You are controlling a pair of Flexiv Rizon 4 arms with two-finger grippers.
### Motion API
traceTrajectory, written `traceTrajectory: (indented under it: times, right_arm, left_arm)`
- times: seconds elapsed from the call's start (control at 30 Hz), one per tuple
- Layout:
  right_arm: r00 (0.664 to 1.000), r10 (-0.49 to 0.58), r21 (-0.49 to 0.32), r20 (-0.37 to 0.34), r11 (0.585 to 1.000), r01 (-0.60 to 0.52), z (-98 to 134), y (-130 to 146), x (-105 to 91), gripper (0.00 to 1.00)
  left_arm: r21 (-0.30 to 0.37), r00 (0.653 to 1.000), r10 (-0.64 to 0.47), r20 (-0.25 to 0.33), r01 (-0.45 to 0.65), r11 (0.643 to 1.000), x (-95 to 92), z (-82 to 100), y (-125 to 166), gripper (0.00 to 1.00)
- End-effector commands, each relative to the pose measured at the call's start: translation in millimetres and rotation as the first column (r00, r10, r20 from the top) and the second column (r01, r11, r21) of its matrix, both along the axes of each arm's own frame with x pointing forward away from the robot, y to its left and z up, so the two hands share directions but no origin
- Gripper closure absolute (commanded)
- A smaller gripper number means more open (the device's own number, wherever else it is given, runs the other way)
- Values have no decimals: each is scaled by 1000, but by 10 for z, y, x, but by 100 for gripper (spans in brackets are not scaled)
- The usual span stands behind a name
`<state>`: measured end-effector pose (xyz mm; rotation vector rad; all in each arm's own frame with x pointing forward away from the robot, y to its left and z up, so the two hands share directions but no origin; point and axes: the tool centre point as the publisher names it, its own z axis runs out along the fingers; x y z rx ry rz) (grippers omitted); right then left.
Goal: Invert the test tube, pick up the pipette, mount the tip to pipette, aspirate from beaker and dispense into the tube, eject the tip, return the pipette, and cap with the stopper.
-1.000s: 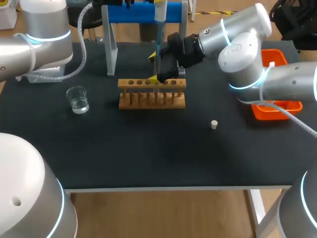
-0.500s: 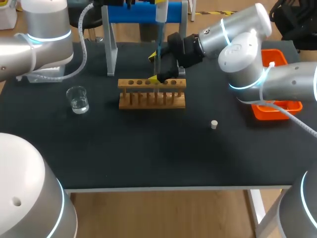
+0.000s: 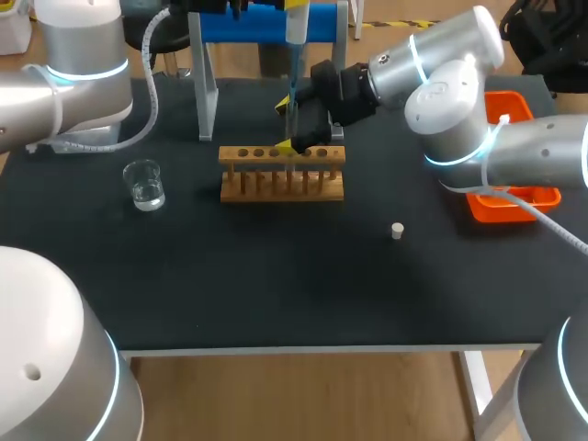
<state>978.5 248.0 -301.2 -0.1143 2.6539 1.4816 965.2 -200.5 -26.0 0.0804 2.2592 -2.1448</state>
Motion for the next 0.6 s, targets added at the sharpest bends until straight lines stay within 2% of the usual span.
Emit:
traceTrajectory:
  times: [0.03, 0.6]
  right_arm:
    - [1000, 3, -2, -2, 1000, -3, 9, -8, 7, 0]
    - [1000, 3, -2, -2, 1000, -3, 9, -8, 7, 0]
  left_arm:
    - [3, 1000, 7, -1, -7, 1000, -21, -2, 10, 100]
    - [-8, 1000, 2, 13, -2, 1000, 4, -60, -3, 100]
